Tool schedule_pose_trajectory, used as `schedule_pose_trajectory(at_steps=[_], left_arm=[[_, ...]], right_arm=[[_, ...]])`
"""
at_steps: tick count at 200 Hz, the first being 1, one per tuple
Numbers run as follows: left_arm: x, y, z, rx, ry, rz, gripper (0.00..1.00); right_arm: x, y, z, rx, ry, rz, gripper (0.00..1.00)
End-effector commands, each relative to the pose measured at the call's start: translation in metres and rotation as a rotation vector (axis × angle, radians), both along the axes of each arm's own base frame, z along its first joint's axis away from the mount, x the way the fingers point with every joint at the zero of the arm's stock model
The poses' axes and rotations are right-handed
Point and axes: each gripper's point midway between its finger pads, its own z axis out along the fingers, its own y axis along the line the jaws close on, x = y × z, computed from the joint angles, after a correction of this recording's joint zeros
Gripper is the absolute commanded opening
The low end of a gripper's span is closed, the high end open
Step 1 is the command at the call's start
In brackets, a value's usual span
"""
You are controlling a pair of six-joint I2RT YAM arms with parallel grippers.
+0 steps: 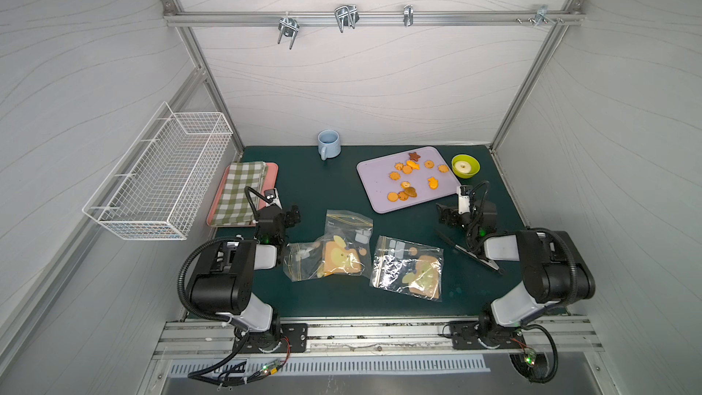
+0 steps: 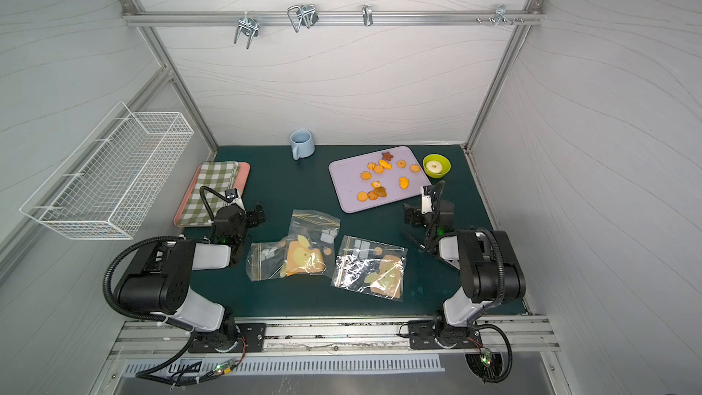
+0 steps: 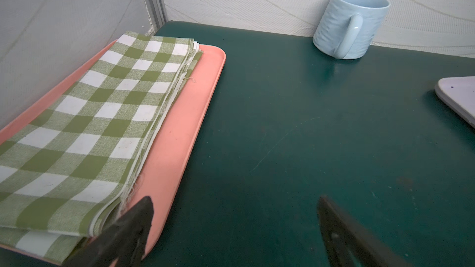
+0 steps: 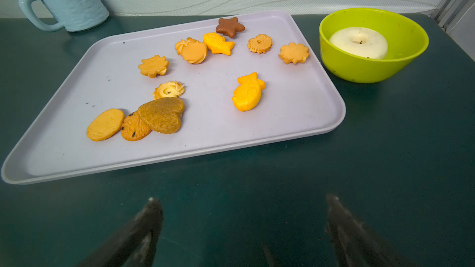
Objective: Put the cookies into a resealable bag to prevent moisture
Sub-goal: Pick up the ziploc bag from the center of the board.
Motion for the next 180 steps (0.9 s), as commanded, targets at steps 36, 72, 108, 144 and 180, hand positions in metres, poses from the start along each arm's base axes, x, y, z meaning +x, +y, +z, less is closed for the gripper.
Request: schedule_pose_trajectory(at_steps=[36,72,108,144,180], left_arm=[[0.001,0.007,0.018,0.013,-0.078,0.047,0.99],[-0.016,-0.006,0.054,0.132,-0.068,0.108,0.99],[-0.037,-0.013,0.1,0.161,-0.078,0.298,0.99],[-0.063,-0.011,0.093,-0.132,0.051,0.467,0.99],[-0.065,-0.048,0.091,-0.337,0.141,0.303,0.99]], right_arm=[[0.001,0.002,0.008,0.01,-0.029,0.022,0.99],[-0.009,-0.001,0.033,-0.011,-0.096,-0.013,0.99],[-0.014,-0.006,0.083,0.078,-0.085,-0.087,0.99],[-0.021,-0.049,0.099,0.333,0.096,-0.437,0.99],[-0.028,-0.045,0.098,0.572,0.172,-0.407,0.99]])
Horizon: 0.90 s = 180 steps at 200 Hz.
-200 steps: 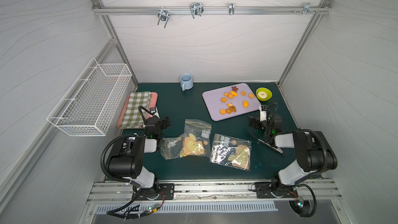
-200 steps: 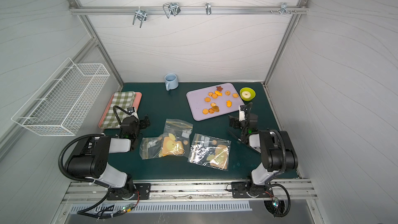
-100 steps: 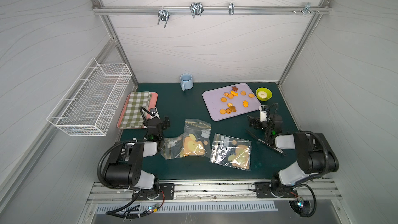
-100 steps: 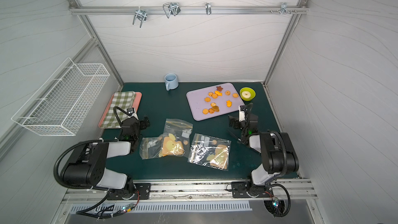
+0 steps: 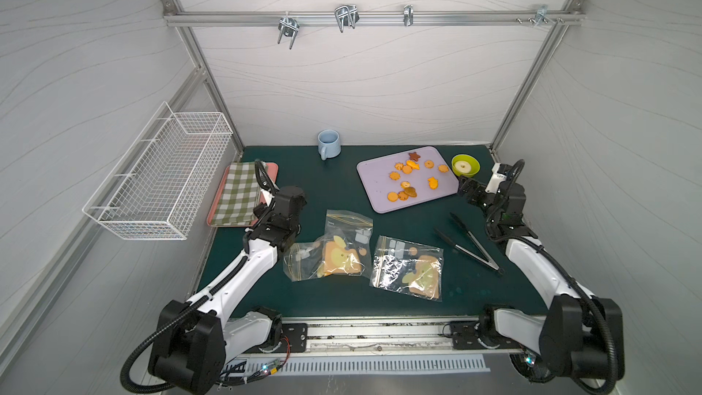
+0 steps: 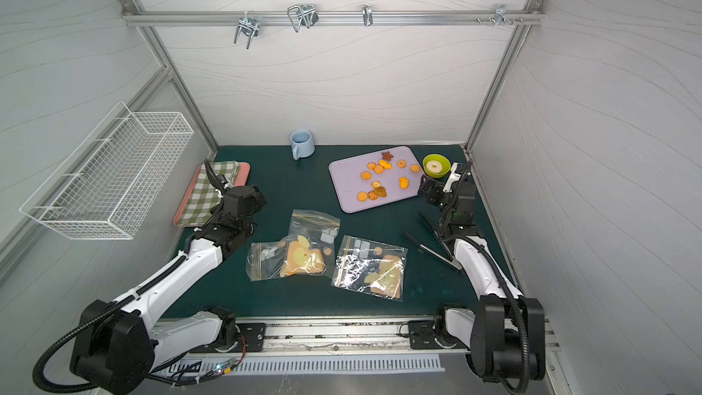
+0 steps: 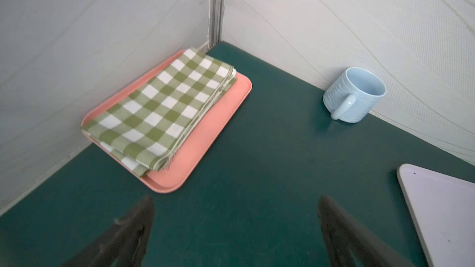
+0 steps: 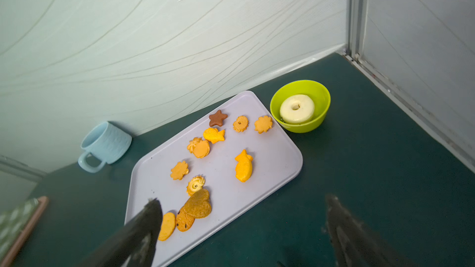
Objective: Put the cookies into a resealable bag to prevent moisture
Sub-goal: Pick up the ziploc bag from the center of the board.
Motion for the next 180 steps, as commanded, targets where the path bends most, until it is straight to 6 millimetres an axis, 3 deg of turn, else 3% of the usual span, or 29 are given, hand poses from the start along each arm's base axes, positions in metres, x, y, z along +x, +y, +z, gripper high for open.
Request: schedule_pose_trajectory(at_steps=[1,24,53,81,109,125,149,180], left_arm=[[-0.019,-0.017,-0.018,-0.182,0.097,-0.035,0.99],[-0.022,-0.045,-0.015,-0.242,0.165,-0.176,0.99],[-0.033,-0.083,-0.013,-0.3,0.219,-0.342,0.99],[-0.043,-0.111,-0.01,-0.313,0.245,-0.477,0.99],[-0.049,-0.129,-0.012,-0.311,0.281,-0.571,0.99],[-0.055,-0.136,-0.011,-0.296,0.292,-0.595,0.99],[-0.066,-0.16,-0.012,-0.341,0.292,-0.708,0.99],[-0.084,-0.21,-0.012,-0.471,0.285,-0.936,0.97]], right_arm=[[-0.02,0.001,-0.036,0.242,0.169,-0.032,0.99],[-0.019,0.032,-0.024,0.321,0.171,0.166,0.97],[-0.018,0.102,-0.008,0.31,0.201,0.471,0.92],[-0.037,0.176,-0.012,0.2,0.289,0.757,0.88],[-0.053,0.219,-0.025,0.19,0.4,0.914,0.82],[-0.067,0.23,-0.043,0.097,0.517,0.91,0.81],[-0.089,0.219,-0.075,-0.188,0.679,0.727,0.8],[-0.121,0.198,-0.08,-0.316,0.752,0.553,0.72]])
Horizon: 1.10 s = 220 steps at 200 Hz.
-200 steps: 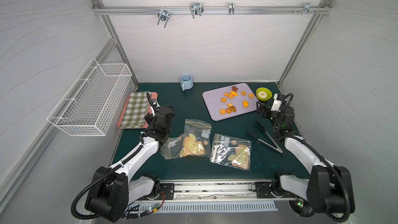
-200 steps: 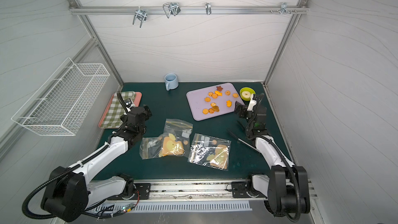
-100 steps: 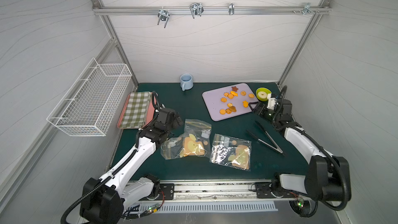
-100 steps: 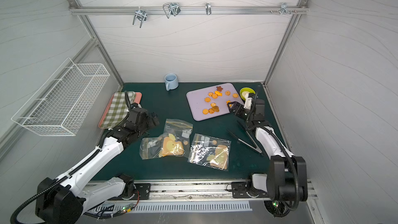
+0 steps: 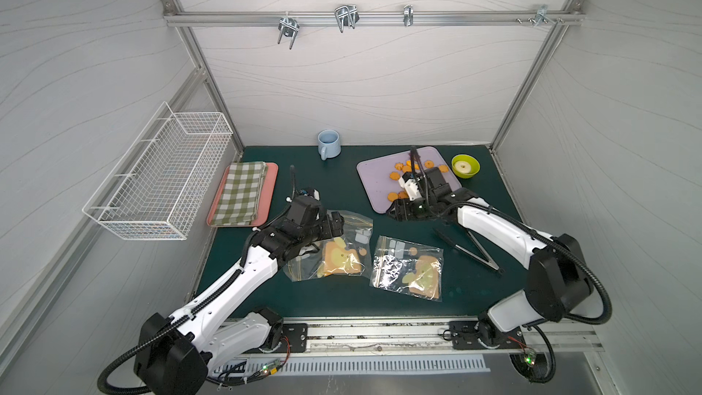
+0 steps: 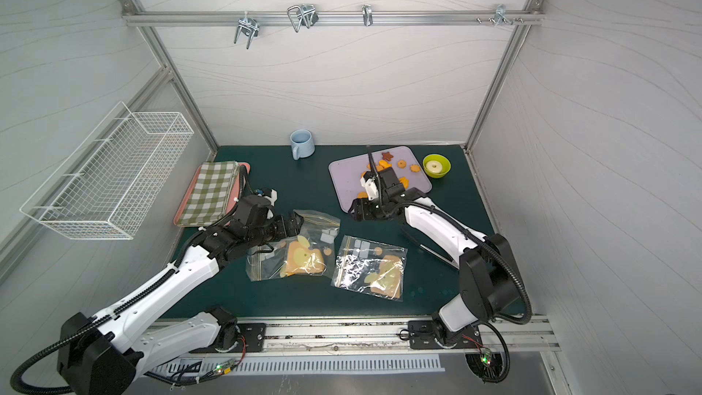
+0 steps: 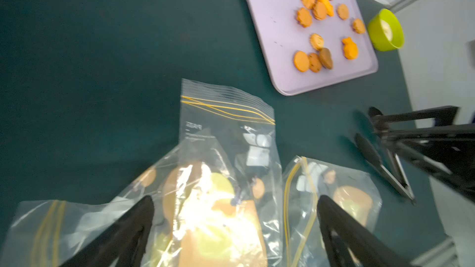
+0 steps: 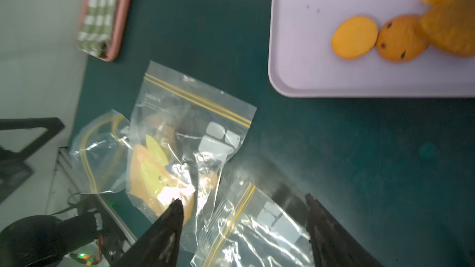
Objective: Put the cookies into a resealable bag to prevent moisture
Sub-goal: Pick up the ziploc bag from the center of the board.
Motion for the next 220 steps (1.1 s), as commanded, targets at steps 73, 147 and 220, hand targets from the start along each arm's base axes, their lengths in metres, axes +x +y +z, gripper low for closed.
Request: schedule_pose_trajectory(at_steps=[73,147,220], left_arm=[[-0.035,-0.097,-0.009,-0.251,0.03,-0.308,0.83],[-0.03,0.028,-0.006,-0.287,-0.069,0.144,0.83],[-0.043,0.065,-0.006,-0.305,-0.072,0.234,0.83]], right_arm=[[-0.091,-0.088,-0.012,-0.353,0.074,-0.226,0.74],[-0.085,-0.006,-0.021,-0.664,-0.034,-0.16,0.74],[-0.074,0.034,-0.045,-0.878,-0.063,-0.129,0.74]])
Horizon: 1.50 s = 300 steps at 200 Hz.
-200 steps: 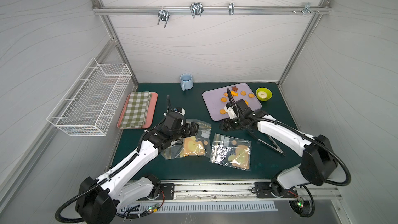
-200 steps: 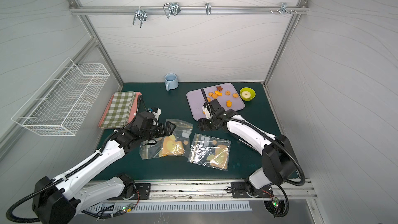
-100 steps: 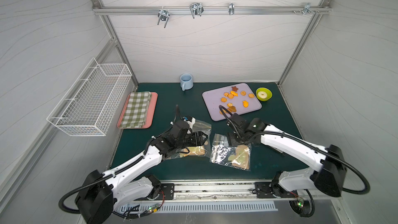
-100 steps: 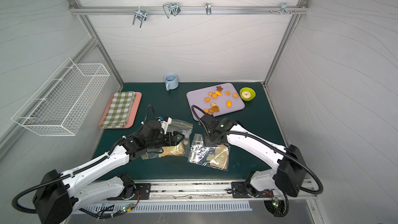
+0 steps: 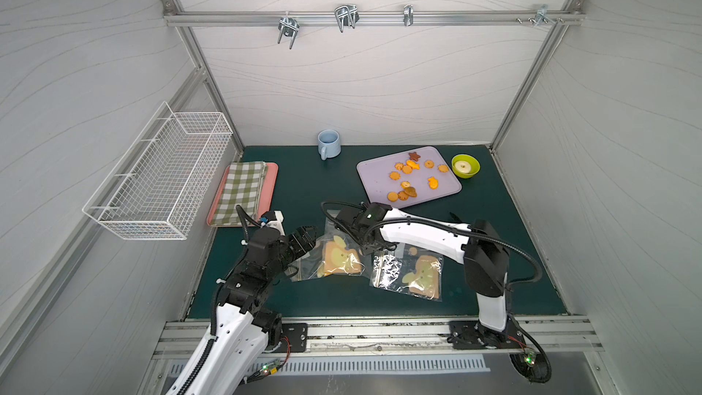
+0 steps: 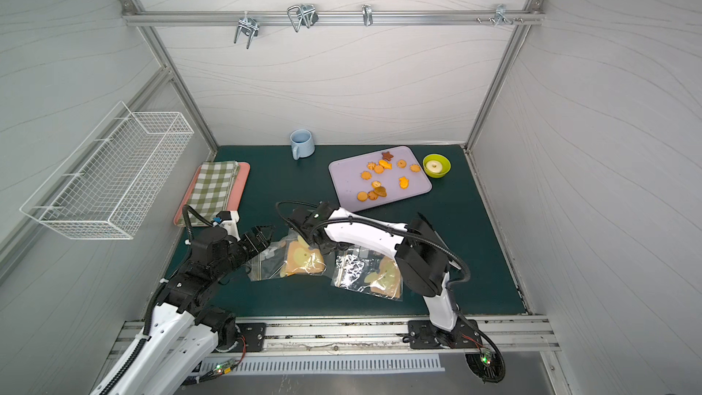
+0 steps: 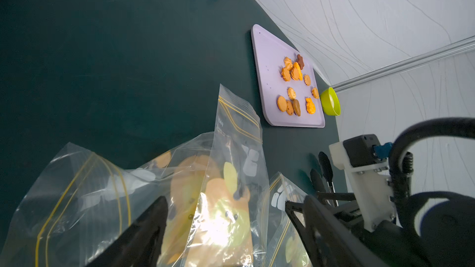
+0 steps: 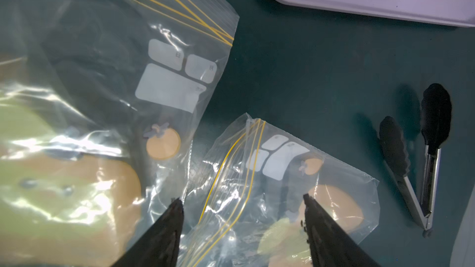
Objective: Put the cookies into a resealable bag to prevent moisture
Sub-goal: Pick up the ziploc bag from the center of the board.
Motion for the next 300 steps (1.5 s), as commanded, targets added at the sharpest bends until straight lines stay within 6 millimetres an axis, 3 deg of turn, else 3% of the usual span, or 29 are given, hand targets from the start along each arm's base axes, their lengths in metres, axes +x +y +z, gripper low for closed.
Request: schedule_pose_trajectory(at_steps=[1,77,104,199,222,255,280,300], left_arm=[[-0.006,-0.003,-0.001,-0.01,0.016,-0.028,0.83],[-0.008,-0.006,0.0,-0.014,0.003,-0.052,0.83],[-0.008,-0.006,-0.002,-0.013,0.005,-0.051,0.83],[-0.007,-0.006,-0.003,-0.006,0.008,-0.051,0.83],[-0.006,-0.006,-0.004,0.0,0.012,-0.051,0.83],[-0.003,-0.015,0.006,-0.015,-0.008,-0.1,0.84],[-0.001,-0.043,0.026,-0.06,-0.058,-0.218,0.84],[-0.003,-0.082,0.044,-0.043,-0.11,-0.352,0.85]], right_arm=[[-0.004,-0.017,-0.001,-0.133,-0.004,-0.029,0.73],[-0.004,-0.019,-0.029,-0.25,0.038,-0.026,0.7],[-0.008,-0.017,-0.04,-0.252,0.073,-0.02,0.65],[-0.009,-0.021,-0.029,-0.187,0.05,-0.047,0.03],[-0.008,-0.022,-0.015,-0.147,0.025,-0.06,0.0],[-0.007,-0.027,0.026,0.064,-0.011,-0.087,0.0],[-0.003,-0.028,0.058,0.357,-0.026,-0.124,0.0],[0.001,-0.033,0.077,0.537,-0.035,-0.147,0.0]])
